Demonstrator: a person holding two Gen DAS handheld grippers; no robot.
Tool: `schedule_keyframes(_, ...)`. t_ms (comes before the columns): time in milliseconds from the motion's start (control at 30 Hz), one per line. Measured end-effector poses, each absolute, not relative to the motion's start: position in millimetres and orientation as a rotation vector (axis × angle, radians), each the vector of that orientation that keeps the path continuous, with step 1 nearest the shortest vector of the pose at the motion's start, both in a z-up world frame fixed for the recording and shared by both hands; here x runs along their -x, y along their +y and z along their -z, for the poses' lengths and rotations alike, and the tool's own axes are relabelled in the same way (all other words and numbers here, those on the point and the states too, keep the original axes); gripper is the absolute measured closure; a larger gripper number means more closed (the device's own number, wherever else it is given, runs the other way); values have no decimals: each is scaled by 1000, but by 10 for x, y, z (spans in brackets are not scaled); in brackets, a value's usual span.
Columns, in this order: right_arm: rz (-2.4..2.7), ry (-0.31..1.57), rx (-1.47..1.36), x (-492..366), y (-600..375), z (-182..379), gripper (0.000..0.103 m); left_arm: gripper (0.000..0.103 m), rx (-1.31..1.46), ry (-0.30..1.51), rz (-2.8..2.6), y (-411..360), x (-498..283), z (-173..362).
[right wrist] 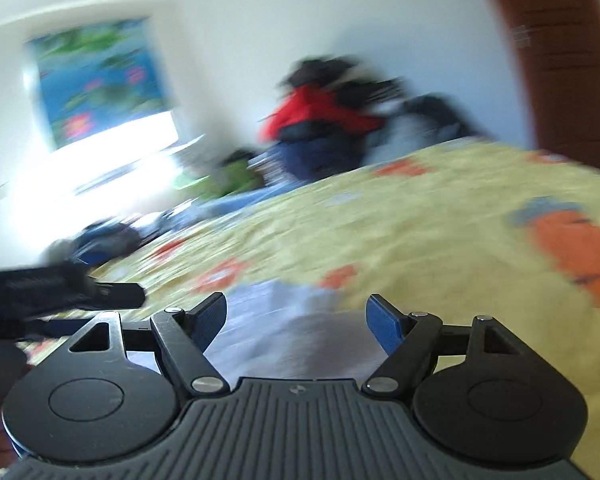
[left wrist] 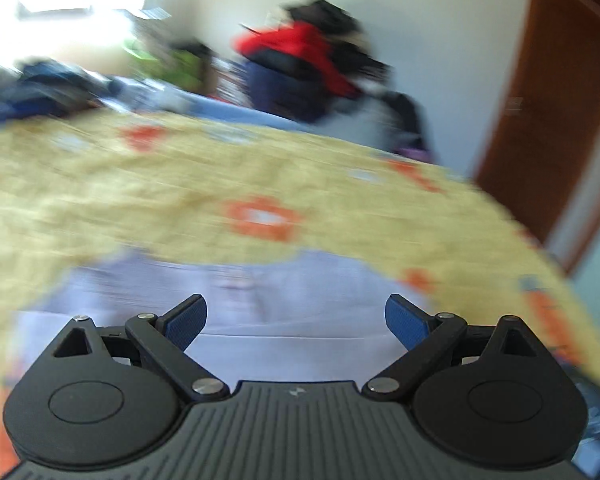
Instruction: Fold small clothes
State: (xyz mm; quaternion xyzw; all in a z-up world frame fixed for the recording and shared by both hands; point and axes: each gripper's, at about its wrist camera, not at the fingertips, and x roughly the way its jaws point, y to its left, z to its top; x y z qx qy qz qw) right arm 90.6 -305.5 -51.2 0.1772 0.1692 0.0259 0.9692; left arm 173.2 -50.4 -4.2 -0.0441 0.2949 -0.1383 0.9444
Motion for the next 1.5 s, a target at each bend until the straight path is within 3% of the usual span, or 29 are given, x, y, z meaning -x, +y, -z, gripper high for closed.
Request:
schedule_keyframes(233, -205, 554, -411, -1476, -2779, 706, 27, 6, 2, 699, 166, -67, -1726, 346)
schedule_keyframes(300, -119, 557, -392, -1491, -2829, 740, 35, 6, -37, 708, 115, 48, -1661, 437)
schedule_keyframes(433, -93, 512, -349, -1312, -2785, 623, 27, 6, -65, 695, 73, 104, -1571, 510)
schedule_keyframes(1200, -135, 537, -233, -1358, -2659, 788, 18, 0, -23, 672, 87, 151, -1414, 719)
schedule_keyframes(1400, -160, 567, -165, -1398, -2532, 794, 3, 0, -8, 658, 89, 171, -1400, 736)
schedule_keyframes(1500, -145, 587, -98, -1419, -2427, 799, 0, 0, 4, 655, 90, 190, -1389, 741)
